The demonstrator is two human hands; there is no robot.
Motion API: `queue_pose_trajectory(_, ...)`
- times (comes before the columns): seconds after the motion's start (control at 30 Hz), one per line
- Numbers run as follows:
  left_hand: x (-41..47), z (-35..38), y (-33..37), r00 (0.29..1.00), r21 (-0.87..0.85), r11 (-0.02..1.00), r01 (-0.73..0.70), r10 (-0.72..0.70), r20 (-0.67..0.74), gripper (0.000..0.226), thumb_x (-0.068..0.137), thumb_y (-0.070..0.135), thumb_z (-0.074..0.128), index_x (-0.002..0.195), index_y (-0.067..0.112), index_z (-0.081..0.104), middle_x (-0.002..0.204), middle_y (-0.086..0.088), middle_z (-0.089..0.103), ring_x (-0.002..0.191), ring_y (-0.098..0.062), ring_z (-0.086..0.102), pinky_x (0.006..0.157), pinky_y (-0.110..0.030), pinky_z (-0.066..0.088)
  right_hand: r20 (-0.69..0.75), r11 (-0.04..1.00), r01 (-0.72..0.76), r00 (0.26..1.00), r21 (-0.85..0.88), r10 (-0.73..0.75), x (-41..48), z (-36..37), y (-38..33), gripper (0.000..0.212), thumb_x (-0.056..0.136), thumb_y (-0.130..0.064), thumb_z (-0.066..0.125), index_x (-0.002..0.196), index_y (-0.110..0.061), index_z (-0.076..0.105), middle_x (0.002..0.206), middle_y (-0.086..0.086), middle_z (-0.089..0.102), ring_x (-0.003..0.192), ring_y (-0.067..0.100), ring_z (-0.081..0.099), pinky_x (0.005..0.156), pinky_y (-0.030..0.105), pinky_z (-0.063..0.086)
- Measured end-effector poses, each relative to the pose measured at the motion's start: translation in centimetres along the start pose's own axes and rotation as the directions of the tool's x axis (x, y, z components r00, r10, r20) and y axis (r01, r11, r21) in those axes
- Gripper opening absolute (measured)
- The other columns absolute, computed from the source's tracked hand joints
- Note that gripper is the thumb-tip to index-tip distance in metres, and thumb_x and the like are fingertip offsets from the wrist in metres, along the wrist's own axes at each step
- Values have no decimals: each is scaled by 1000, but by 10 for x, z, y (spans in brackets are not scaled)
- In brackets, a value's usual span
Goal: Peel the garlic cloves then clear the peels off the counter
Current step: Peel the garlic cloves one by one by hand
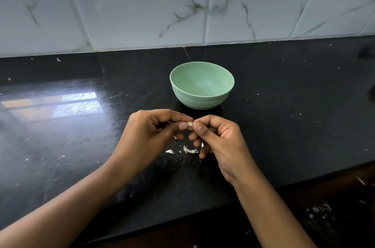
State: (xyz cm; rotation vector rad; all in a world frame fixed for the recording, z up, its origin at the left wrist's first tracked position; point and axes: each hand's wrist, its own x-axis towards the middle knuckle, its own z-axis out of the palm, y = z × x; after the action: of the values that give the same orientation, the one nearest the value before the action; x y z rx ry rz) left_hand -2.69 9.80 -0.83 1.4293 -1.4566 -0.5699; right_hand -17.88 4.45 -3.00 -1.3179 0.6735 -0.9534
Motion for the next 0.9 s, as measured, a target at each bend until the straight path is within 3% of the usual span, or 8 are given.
queue_pose_trajectory(0.13,3,-2,-1,984,-274,945,177,-171,48,11,67,23,72,77,20,77,72,-6,74,63,-15,69,62,-24,57,18,998,24,1000,-66,-23,-1,-1,3,11,89,-10,60,80,-12,66,60,-4,62,56,5,54,41,19,42)
queue_pose_trajectory(0.2,4,-2,-3,971,-310,920,238,-234,50,11,64,26,73,72,19,76,70,-8,73,61,-16,69,59,-24,56,16,976,88,996,-199,-86,0,-2,6,10,89,-13,63,81,-17,67,63,-6,63,60,5,56,43,20,43)
queue_pose_trajectory(0.3,3,-1,-4,966,-271,928,257,-251,56,15,64,33,72,71,20,74,70,-14,71,58,-17,67,56,-25,55,13,864,241,965,-443,-262,-1,-2,11,5,87,-24,65,83,-23,68,69,-14,62,65,7,60,49,27,50)
queue_pose_trajectory(0.4,4,0,-3,958,-292,912,287,-281,64,11,71,26,70,70,15,70,67,-12,70,53,-16,64,51,-23,53,29,758,354,914,-548,-406,-2,0,13,8,87,-28,64,85,-20,67,76,-16,62,69,11,61,55,37,53)
queue_pose_trajectory(0.67,4,0,2,889,-401,794,456,-424,172,11,86,8,61,76,7,63,66,-7,65,38,-11,54,41,-21,48,117,486,463,802,-741,-585,-5,7,16,19,89,-27,58,84,-11,68,76,-6,62,69,10,58,59,33,48)
queue_pose_trajectory(0.77,4,-2,0,859,-475,716,511,-452,242,5,81,11,64,76,9,65,64,-3,65,39,-7,51,44,-22,52,103,505,466,800,-727,-591,-6,8,16,20,88,-29,59,84,-12,68,77,-6,64,70,10,61,60,34,49)
queue_pose_trajectory(0.9,3,-2,0,901,-502,748,433,-362,237,13,64,20,70,73,11,71,69,-6,67,43,-7,53,47,-21,52,-16,705,389,869,-593,-494,-6,6,15,18,89,-33,57,86,-18,66,76,-13,62,69,10,62,56,37,52)
